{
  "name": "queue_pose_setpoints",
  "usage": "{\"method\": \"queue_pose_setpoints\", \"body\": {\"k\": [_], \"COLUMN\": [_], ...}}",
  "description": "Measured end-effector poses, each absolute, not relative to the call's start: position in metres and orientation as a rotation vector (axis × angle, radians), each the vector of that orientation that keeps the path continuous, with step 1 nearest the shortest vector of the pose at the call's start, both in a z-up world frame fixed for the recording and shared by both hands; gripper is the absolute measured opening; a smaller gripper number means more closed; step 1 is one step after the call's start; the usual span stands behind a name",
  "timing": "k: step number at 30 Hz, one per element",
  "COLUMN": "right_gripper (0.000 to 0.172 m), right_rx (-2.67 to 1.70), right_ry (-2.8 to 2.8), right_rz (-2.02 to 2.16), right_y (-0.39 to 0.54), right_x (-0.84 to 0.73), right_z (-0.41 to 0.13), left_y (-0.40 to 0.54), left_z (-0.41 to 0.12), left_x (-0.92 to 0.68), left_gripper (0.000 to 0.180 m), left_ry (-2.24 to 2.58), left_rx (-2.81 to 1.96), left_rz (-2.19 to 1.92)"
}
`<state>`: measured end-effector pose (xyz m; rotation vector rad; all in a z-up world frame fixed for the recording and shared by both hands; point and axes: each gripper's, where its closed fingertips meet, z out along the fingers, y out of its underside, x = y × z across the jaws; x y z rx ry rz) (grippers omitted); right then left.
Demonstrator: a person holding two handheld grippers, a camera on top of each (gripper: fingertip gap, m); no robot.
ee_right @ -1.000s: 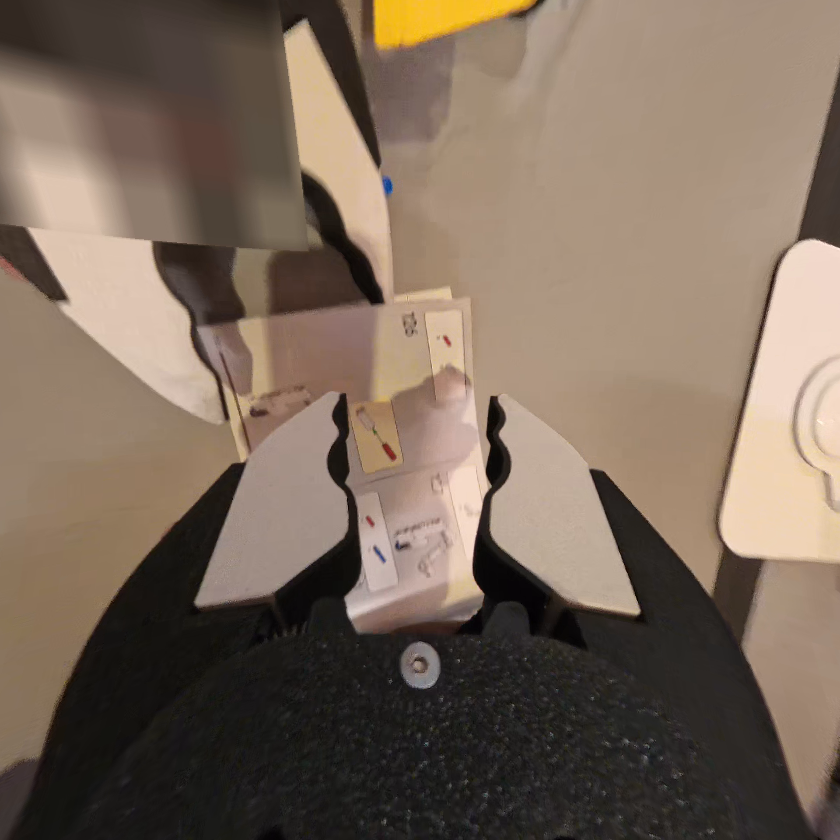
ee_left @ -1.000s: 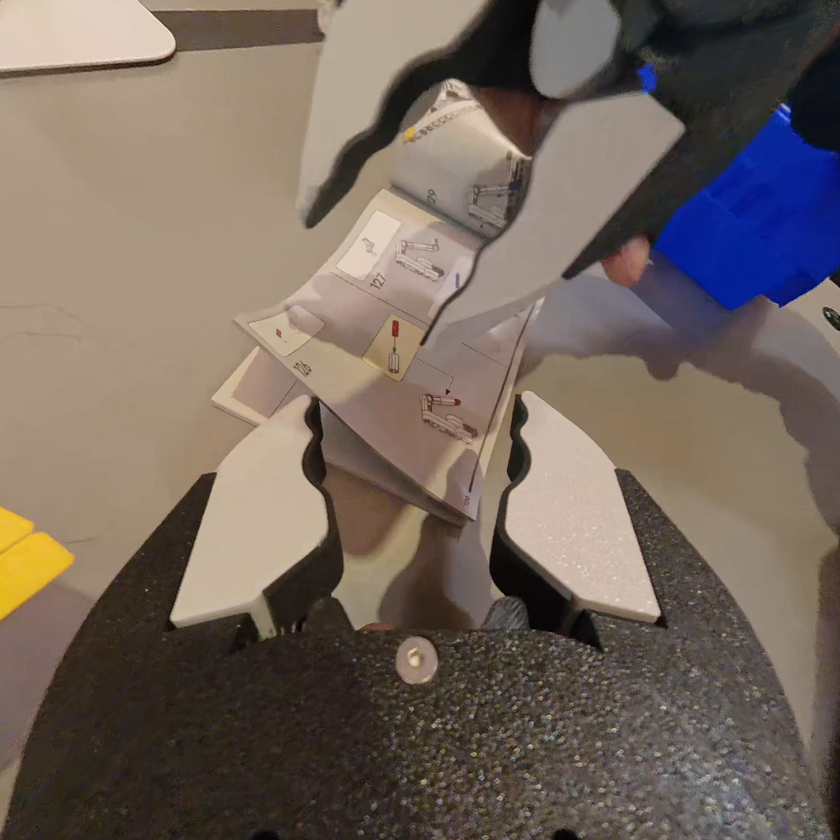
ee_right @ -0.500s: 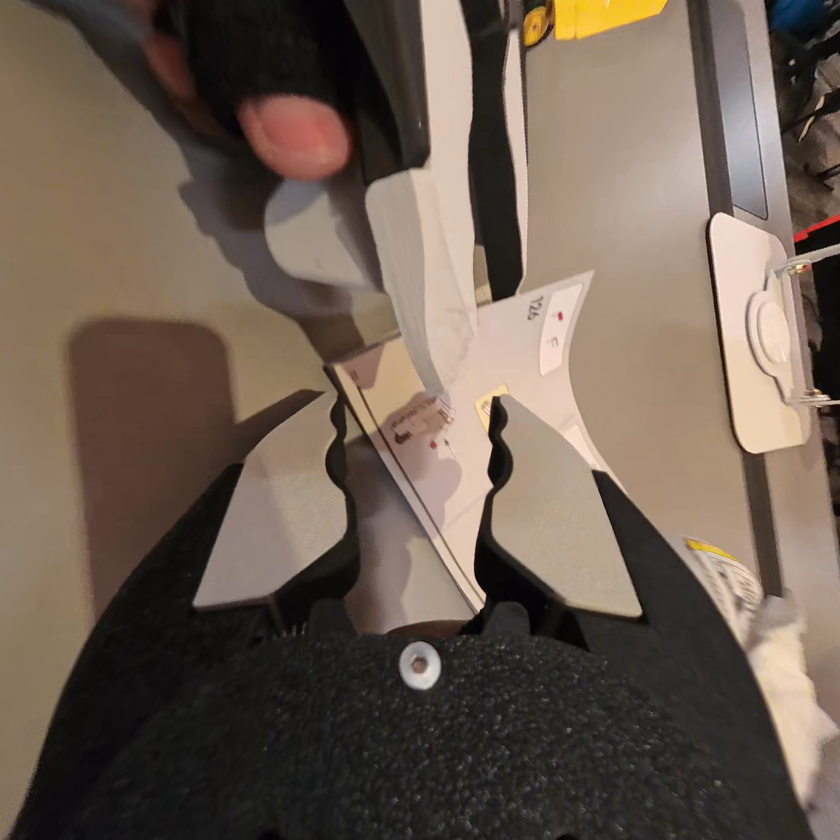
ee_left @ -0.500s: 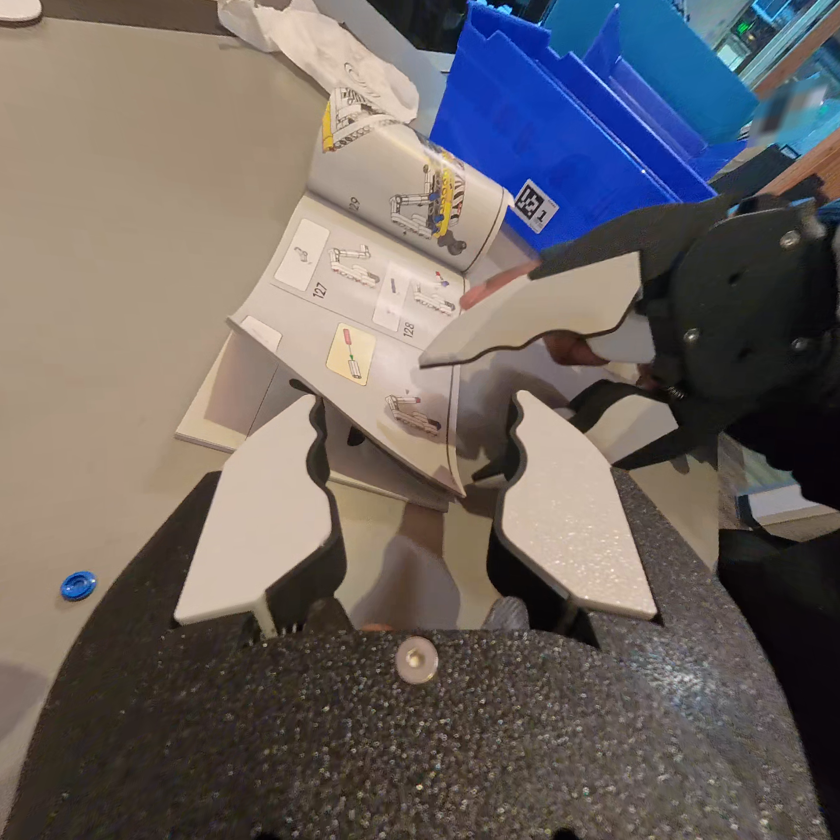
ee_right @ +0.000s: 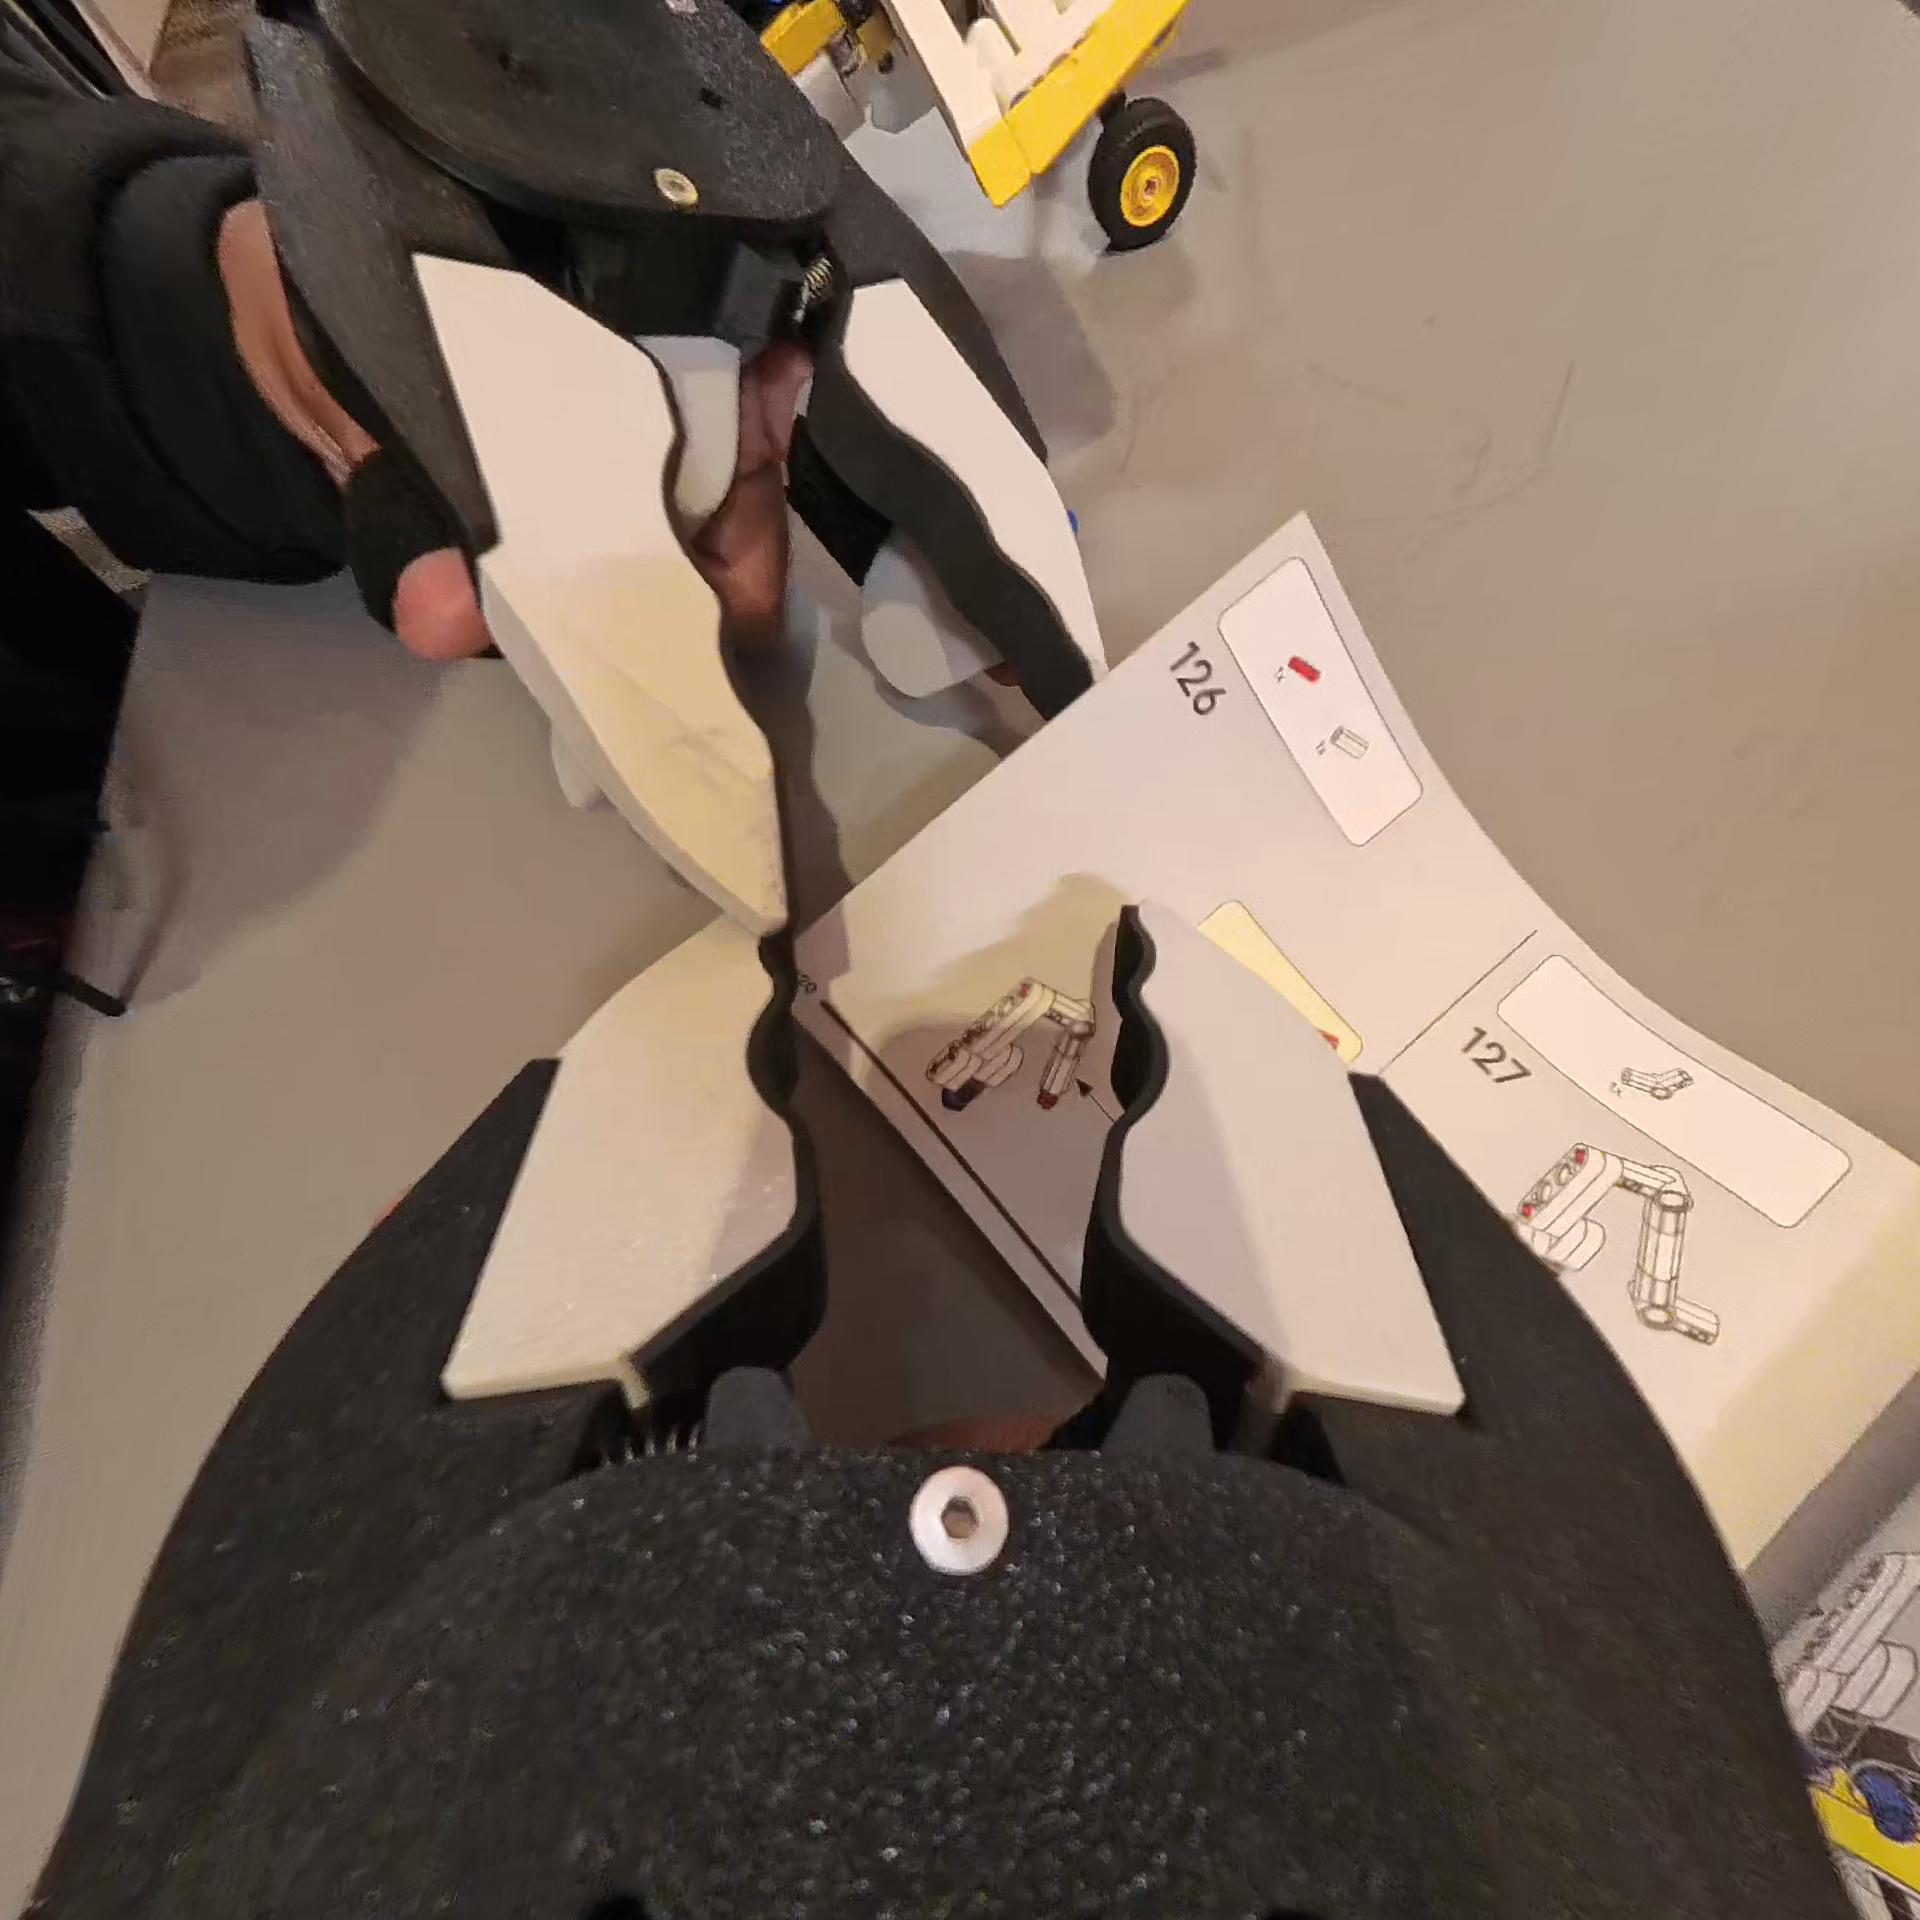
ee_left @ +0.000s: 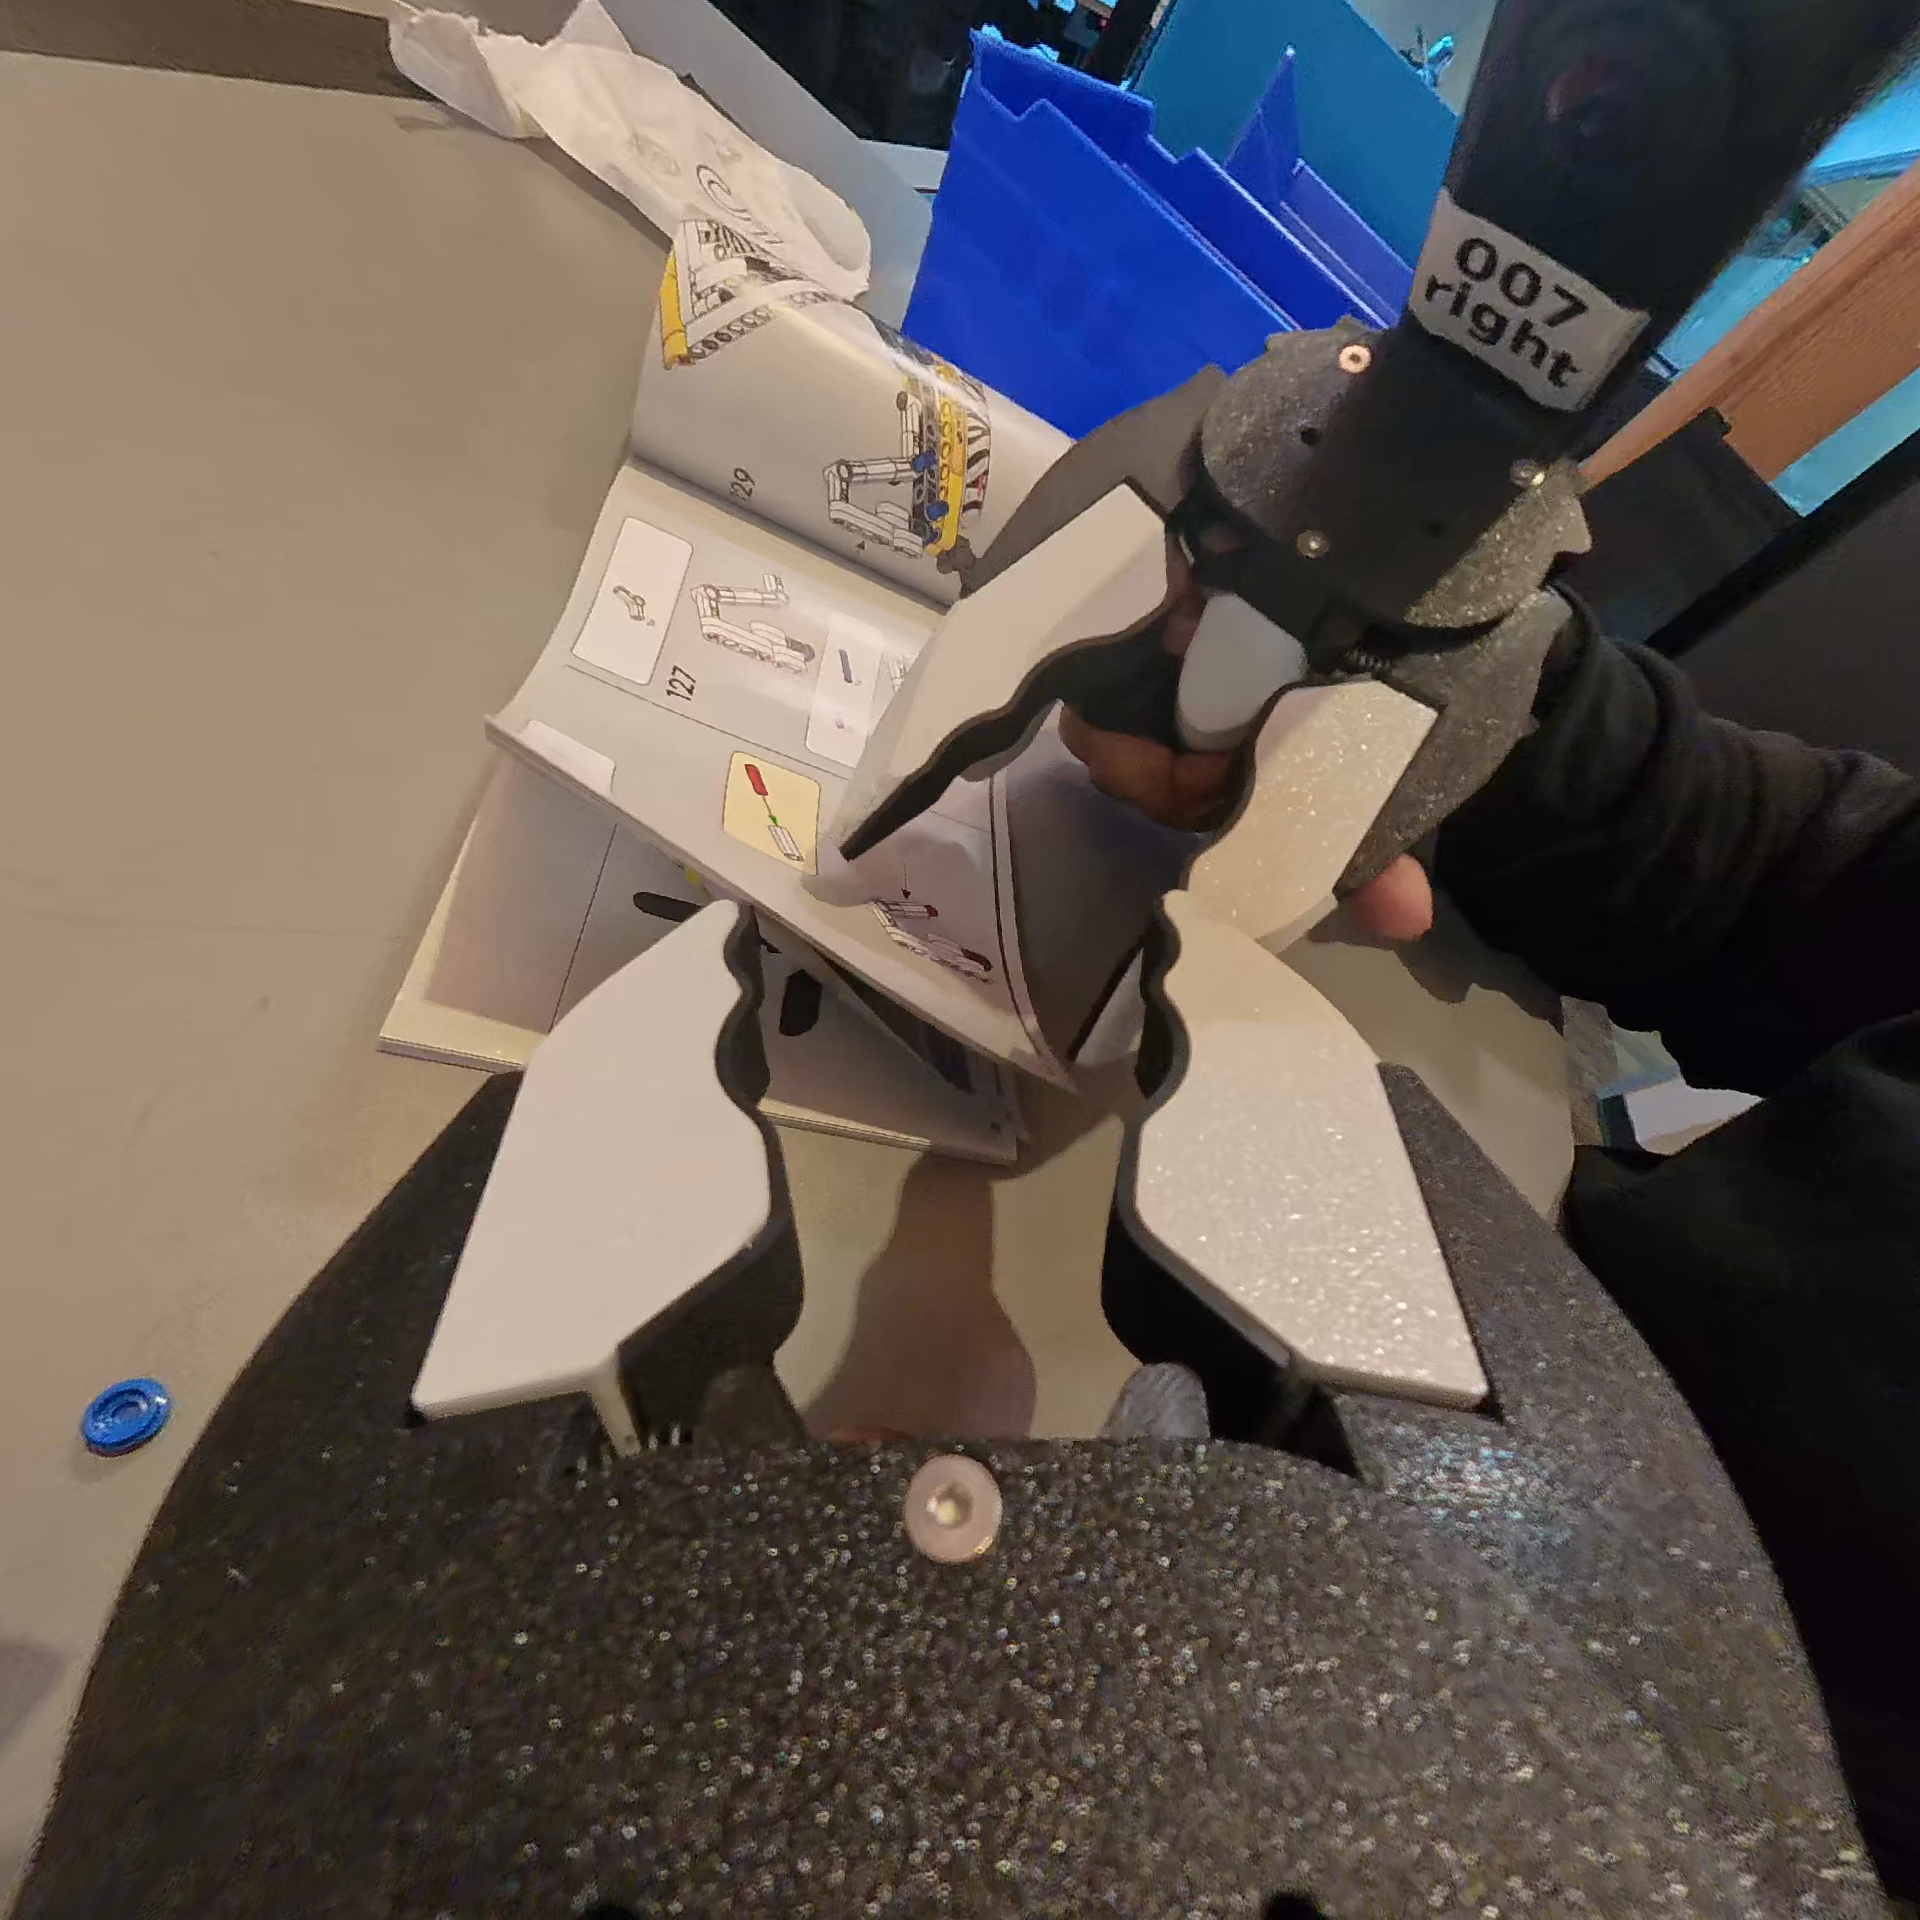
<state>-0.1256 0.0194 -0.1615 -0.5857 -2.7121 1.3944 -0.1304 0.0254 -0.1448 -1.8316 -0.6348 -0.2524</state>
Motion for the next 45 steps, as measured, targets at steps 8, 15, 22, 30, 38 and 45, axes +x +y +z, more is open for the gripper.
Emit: {"method": "queue_pose_setpoints", "body": {"k": [8, 15, 22, 30, 38, 45], "right_gripper": [0.057, 0.057, 0.058, 0.059, 0.059, 0.058], "right_rx": [-0.660, -0.775, -0.797, -0.774, -0.795, -0.799], "right_ry": [-2.703, -2.701, -2.688, -2.687, -2.681, -2.691], "right_rz": [1.344, 1.450, 1.413, 1.343, 1.379, 1.402], "right_y": [0.029, 0.017, 0.016, 0.015, 0.021, 0.023], "right_x": [-0.142, -0.154, -0.159, -0.159, -0.160, -0.158], "right_z": [-0.158, -0.148, -0.154, -0.162, -0.160, -0.161], "left_y": [0.027, 0.029, 0.029, 0.030, 0.030, 0.029], "left_z": [-0.142, -0.143, -0.145, -0.147, -0.149, -0.151], "left_x": [-0.119, -0.115, -0.115, -0.115, -0.116, -0.117], "left_gripper": [0.074, 0.077, 0.077, 0.077, 0.076, 0.076], "left_ry": [-0.552, -0.517, -0.516, -0.512, -0.527, -0.537], "left_rx": [-1.842, -1.859, -1.874, -1.888, -1.895, -1.908], "left_rz": [-0.318, -0.310, -0.291, -0.277, -0.275, -0.269]}}
